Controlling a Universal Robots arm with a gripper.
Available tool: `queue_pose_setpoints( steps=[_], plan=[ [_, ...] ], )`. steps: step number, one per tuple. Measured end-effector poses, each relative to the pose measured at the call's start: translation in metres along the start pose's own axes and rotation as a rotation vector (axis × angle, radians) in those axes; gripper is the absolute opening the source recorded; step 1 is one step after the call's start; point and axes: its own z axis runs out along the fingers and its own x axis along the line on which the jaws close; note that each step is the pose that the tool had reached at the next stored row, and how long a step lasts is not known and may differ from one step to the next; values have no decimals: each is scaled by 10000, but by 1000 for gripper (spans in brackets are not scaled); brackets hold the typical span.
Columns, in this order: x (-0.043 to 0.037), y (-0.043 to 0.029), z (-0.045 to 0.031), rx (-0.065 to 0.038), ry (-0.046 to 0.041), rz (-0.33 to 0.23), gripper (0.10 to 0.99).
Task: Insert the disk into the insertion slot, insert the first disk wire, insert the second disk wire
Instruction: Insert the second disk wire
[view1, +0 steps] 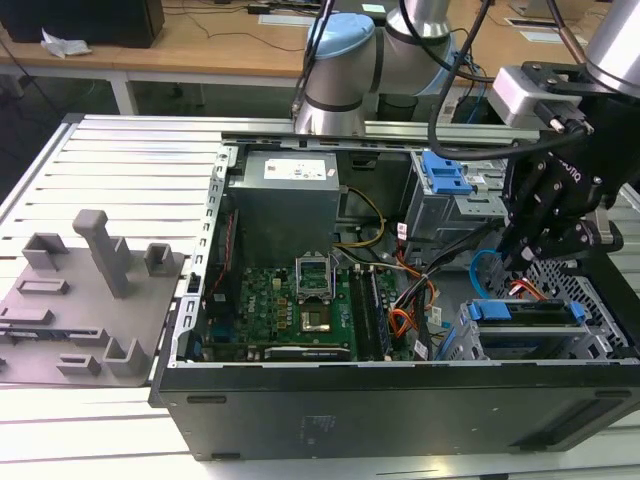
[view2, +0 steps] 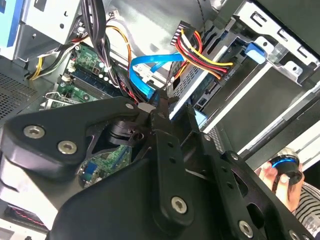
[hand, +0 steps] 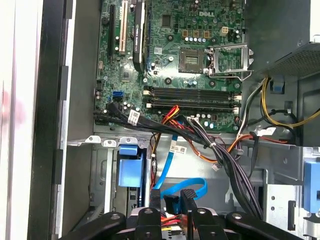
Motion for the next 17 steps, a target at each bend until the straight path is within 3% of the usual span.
queue_pose_setpoints(
  steps=[2, 4, 12, 14, 17],
  plan=[
    [0, 0, 1, 0, -1, -1, 290],
    [0, 0, 1, 0, -1, -3, 161],
    [0, -5, 1, 0, -2, -9, 161],
    [1, -58, -2, -2, -1, -9, 161],
    [15, -69, 2, -3, 0, -9, 161]
  ],
)
